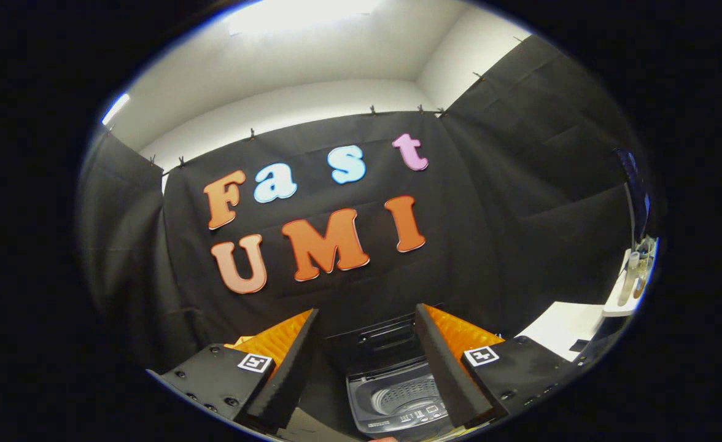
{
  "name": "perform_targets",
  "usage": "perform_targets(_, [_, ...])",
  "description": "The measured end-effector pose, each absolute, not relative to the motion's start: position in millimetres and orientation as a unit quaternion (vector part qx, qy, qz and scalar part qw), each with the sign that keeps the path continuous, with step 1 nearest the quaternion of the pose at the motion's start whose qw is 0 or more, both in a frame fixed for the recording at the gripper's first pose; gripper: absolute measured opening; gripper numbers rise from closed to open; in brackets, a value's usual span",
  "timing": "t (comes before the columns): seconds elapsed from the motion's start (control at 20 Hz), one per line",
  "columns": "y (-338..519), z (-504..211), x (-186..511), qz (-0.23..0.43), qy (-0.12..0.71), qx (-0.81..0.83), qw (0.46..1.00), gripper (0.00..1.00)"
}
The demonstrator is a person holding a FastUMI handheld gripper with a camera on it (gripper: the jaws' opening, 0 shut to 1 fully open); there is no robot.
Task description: Put the clothes into the washing machine and then close the washing machine lid.
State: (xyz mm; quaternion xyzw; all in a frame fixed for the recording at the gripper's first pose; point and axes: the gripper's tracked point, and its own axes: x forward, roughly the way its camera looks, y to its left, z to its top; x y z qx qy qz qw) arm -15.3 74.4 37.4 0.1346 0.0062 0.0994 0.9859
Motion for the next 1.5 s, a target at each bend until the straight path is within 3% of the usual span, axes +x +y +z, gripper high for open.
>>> perform_targets(0.45, [238.7,66.4,20.9,0.237,0.048,0.083,0.967,0.98])
perform_targets(0.8, [378.5,32.5,20.8,0.338,0.124,0.043,0.932,0.98])
perform_targets(1.5, [480.9,-106.3,47.4,0.32,0.284,-0.028,0.903,0.99])
